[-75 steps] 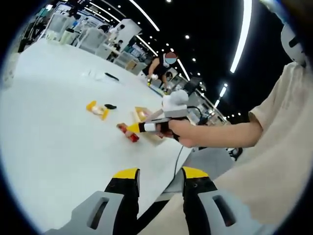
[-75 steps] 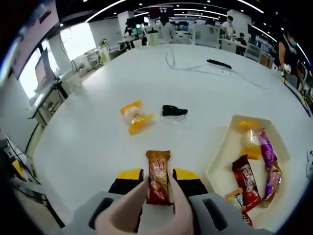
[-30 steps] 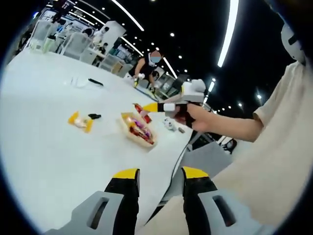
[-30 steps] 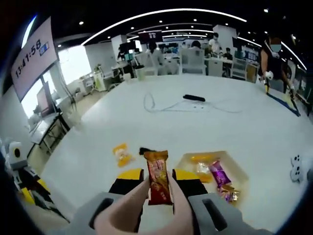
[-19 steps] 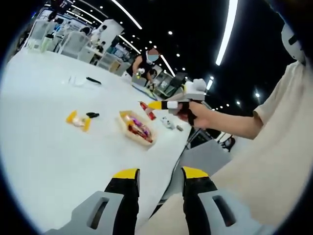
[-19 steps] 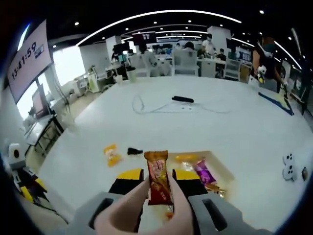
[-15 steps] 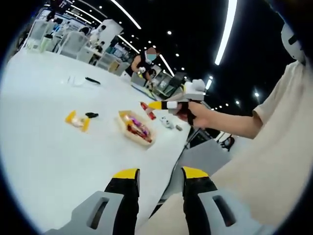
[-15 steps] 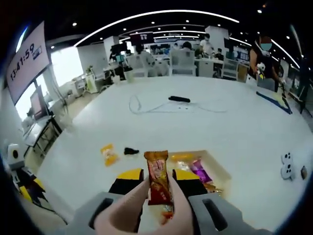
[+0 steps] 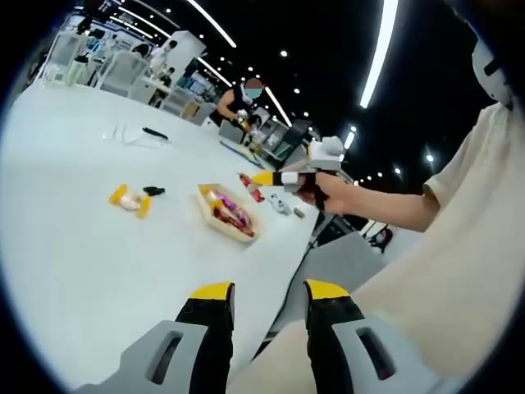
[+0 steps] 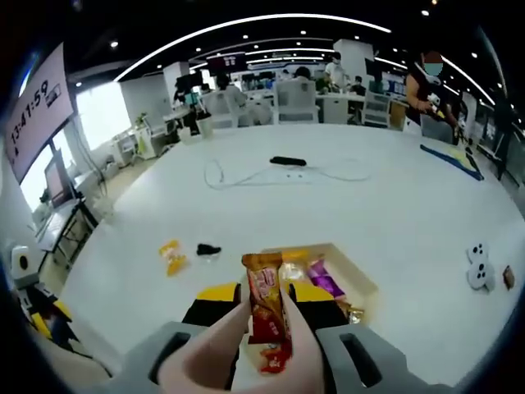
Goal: Place the target food into the container with the food tongs after gripping and lifting it, then release it inside without dropping or visibly crushing the food.
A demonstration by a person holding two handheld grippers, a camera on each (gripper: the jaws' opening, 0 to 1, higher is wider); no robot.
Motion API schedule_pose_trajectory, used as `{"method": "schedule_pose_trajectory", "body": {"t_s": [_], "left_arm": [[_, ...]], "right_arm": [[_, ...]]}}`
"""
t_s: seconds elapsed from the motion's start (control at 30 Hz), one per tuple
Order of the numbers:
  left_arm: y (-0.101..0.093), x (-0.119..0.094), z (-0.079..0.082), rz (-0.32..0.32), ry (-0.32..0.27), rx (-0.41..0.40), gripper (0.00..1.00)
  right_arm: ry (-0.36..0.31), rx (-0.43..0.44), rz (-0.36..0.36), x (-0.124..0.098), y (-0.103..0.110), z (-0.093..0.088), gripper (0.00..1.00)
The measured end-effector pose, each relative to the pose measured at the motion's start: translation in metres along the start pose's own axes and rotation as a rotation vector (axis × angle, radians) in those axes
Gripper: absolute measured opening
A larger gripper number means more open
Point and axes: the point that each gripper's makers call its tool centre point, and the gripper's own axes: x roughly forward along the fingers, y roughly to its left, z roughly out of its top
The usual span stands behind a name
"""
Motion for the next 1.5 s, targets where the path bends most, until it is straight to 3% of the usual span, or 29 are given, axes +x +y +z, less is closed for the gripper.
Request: {"method": "schedule_pose_trajectory", "body": {"t_s": [0.47, 1.5], "left_arm": [[0.000, 0.001, -0.001, 0.000, 0.007, 0.000, 0.32], [0.000, 0.006, 0.003, -0.006, 0.014, 0.007, 0.32]], "right_arm": [[0.000, -0.029, -0.013, 0.001, -0.014, 0.007, 0.22], [0.000, -0.030, -0.020, 0.000, -0.019, 0.010, 0.24]]}}
